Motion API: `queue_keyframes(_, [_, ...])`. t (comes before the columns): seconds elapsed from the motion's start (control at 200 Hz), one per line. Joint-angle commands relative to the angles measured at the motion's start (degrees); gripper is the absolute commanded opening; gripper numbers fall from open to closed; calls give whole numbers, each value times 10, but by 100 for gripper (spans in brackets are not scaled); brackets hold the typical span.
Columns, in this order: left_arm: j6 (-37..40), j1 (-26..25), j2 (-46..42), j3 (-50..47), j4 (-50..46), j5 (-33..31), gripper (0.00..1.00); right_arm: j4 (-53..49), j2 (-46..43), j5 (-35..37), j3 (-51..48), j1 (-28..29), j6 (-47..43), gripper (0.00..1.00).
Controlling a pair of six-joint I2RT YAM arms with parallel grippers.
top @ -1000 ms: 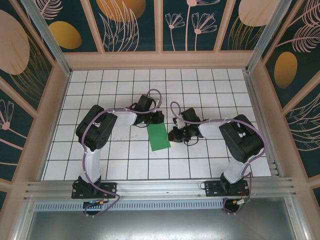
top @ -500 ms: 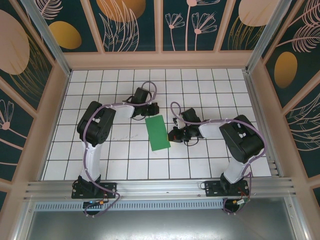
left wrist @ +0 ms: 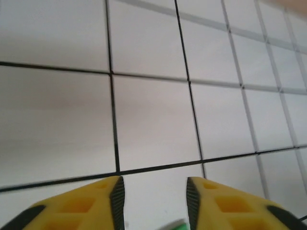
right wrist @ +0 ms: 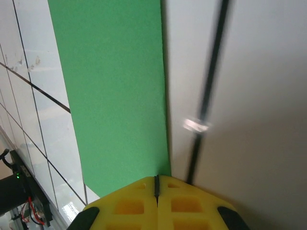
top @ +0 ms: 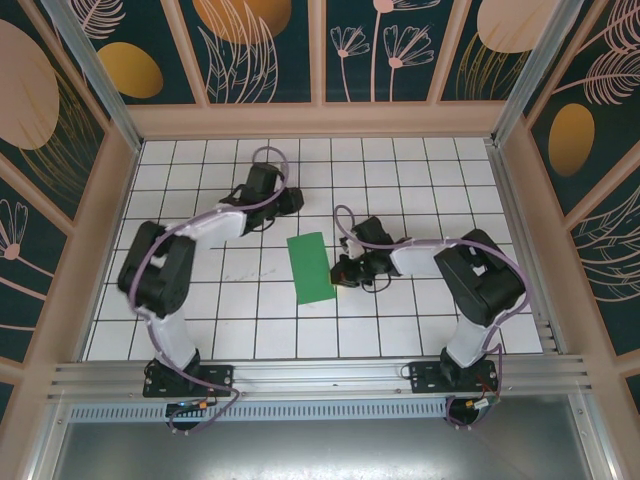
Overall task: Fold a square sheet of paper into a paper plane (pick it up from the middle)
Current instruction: First fold in half a square sheet of paper at the center of the table.
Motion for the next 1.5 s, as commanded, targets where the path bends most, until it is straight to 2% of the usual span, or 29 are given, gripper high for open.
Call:
queue_keyframes(0.0, [-50, 0, -100, -60, -18, -89, 54, -6, 36, 11, 39, 24, 30, 0])
queue_keyframes(0.1, [-85, 0, -178, -133, -28, -123, 70, -6, 45, 36, 74, 27, 36, 0])
queue_keyframes(0.205, [-121, 0, -248, -198, -42, -139, 83, -23, 43, 78, 113, 27, 32, 0])
queue_keyframes(0.38, [-177, 0, -344, -301, -43, -125, 98, -44, 70, 119, 187, 27, 11, 14])
queue_keyframes(0.56, [-183, 0, -390, -348, -51, -89, 99, -52, 164, 103, 287, 27, 4, 11])
queue_keyframes(0.786, [-181, 0, -376, -365, -16, -5, 99, -78, 230, 126, 352, 20, 10, 10])
queue_keyframes(0.946, [-185, -7, -354, -373, 37, 50, 99, -49, 214, 148, 286, -9, 56, 9])
queue_keyframes(1.096, [-216, -36, -333, -378, 68, 66, 99, -5, 174, 158, 207, -34, 97, 8])
queue_keyframes(1.306, [-282, -92, -275, -369, 92, 70, 97, -2, 169, 146, 194, -45, 101, 8])
queue_keyframes(1.466, [-318, -111, -247, -369, 114, 76, 93, 20, 173, 124, 167, -48, 122, 9])
queue_keyframes(1.491, [-322, -113, -242, -367, 119, 81, 92, 25, 173, 118, 164, -64, 126, 9])
